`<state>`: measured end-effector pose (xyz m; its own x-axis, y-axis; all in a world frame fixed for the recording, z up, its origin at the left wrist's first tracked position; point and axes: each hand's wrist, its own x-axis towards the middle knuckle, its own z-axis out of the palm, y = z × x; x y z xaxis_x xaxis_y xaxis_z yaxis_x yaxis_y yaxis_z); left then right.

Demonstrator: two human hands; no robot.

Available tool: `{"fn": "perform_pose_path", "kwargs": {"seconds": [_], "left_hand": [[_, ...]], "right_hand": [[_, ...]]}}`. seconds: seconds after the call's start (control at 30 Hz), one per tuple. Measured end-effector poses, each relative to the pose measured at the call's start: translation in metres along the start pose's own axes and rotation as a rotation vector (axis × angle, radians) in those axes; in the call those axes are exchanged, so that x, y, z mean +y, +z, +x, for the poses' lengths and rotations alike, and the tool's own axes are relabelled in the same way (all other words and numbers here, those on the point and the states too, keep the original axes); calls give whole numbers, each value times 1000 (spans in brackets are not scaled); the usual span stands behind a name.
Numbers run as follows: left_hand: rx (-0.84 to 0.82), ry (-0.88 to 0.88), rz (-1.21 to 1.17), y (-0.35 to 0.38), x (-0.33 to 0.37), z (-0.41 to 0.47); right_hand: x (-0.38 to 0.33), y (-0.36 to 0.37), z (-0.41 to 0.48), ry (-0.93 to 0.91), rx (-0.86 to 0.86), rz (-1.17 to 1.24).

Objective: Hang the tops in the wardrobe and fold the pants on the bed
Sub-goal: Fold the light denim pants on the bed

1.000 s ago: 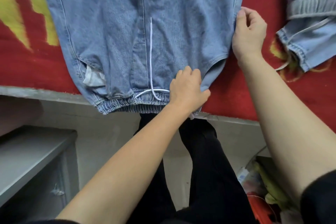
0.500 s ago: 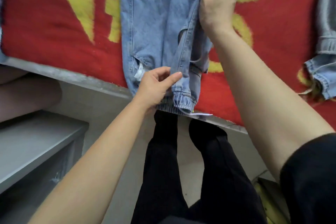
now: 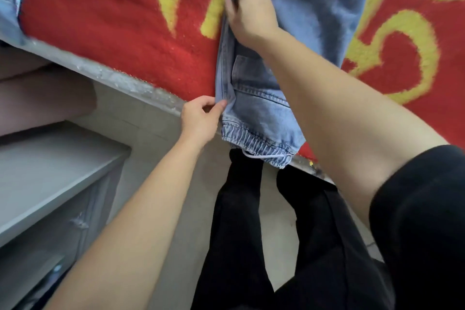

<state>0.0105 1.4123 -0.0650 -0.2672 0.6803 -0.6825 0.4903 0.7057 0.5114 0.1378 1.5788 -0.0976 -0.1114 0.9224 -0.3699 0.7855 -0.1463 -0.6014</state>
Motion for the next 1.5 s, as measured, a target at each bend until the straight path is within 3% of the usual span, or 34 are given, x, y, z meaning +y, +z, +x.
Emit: {"fn": "perform_pose_path", "kwargs": {"seconds": [0.13,0.2,0.3,0.4,0.53,0.6,0.67,0.73,1.5], "left_hand": [[-59,-64,109,-10,17,11],[-66,-49,167,-16,31,17],[39,119,238,-18,66,32],[166,389,281,-12,117,62],[216,793,574,10,189,116],[180,873,721,22,221,142],[102,794,818,31,242,168],[33,691,851,36,247,189],[12,661,1009,36,252,201]], "right_hand": [[0,-21,-1,21,-16,-1],[3,-34,-6,6,192,-8],[15,-63,-4,-150,685,-22],[31,-97,15,-60,810,-206],[59,-134,50,95,580,-452],[80,-134,66,90,398,-464],[100,-123,75,104,236,-478],[111,-111,79,131,186,-449],[116,-104,86,173,110,-373]]}}
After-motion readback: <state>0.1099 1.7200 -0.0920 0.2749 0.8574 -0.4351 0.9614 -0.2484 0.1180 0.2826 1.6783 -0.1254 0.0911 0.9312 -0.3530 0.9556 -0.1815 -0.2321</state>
